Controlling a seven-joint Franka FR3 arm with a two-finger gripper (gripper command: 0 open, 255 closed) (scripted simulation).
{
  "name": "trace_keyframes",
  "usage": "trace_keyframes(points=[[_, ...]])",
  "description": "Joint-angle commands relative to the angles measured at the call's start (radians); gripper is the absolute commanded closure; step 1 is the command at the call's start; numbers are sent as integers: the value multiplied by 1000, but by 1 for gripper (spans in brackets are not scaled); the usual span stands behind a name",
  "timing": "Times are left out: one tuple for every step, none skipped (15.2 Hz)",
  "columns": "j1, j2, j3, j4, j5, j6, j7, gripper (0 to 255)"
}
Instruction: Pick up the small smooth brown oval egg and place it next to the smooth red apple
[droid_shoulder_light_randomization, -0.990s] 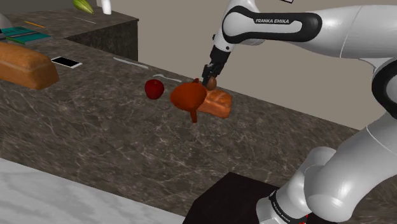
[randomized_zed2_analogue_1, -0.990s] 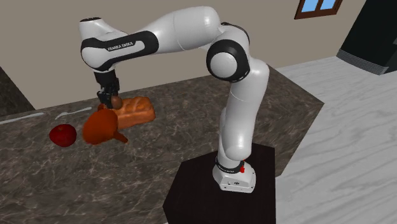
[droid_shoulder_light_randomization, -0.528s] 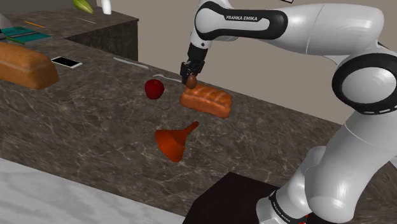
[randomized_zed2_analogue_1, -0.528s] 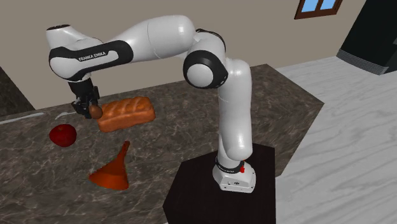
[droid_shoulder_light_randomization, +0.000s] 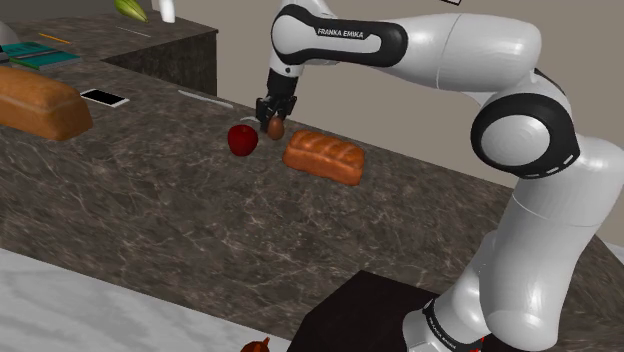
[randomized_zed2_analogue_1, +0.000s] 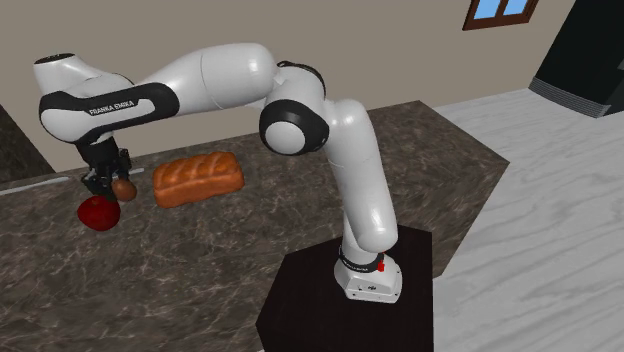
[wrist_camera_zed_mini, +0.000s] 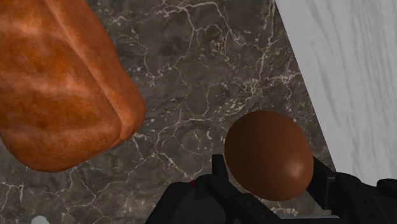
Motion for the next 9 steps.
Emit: trace_keyframes(points=[[1, 3, 1, -21, 1, 25, -1, 255], [2, 4, 1, -34, 2, 38, -2, 255], [2, 5, 1, -45, 3, 51, -4, 255], [2, 7, 2, -57, 3, 63, -5, 255], [3, 8, 2, -68, 4, 76, -6, 255], [3, 10, 2, -78, 5, 89, -8, 255], [3, 12, 3, -89, 6, 101, -9, 255], [3, 15, 3, -99, 7, 113, -11, 255], [3, 17, 3, -109, 8, 126, -12, 255]])
